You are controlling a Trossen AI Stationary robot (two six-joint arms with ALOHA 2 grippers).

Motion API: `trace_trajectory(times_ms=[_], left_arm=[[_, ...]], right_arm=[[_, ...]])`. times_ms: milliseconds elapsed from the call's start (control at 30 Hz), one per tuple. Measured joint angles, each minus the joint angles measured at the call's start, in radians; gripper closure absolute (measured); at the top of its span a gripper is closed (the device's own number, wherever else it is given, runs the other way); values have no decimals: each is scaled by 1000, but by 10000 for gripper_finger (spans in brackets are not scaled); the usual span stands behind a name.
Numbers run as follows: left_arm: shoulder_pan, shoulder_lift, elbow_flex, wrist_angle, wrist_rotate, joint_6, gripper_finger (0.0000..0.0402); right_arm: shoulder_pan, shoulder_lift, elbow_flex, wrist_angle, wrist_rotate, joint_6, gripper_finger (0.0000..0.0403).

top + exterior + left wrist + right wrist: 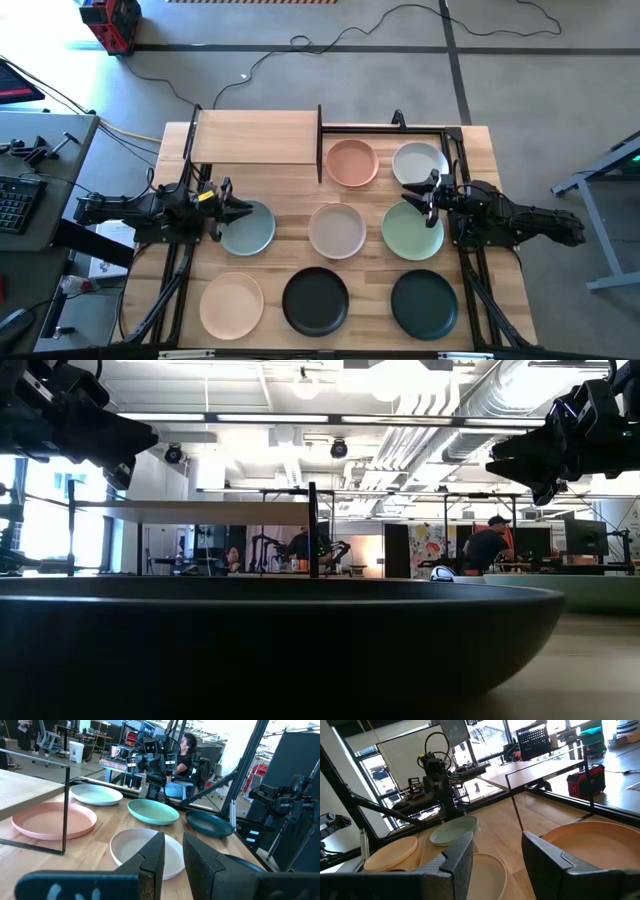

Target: Place and stack plates onto a shelf

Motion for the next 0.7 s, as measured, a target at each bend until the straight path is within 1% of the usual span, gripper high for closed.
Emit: trace_trajectory(times_ms=[600,700], left_arm=[[0,0,0,13,-19,0,342],[0,0,0,18,-21,-34,342]], right_arm=[[0,0,0,0,0,0,249],[0,0,0,0,0,0,249]])
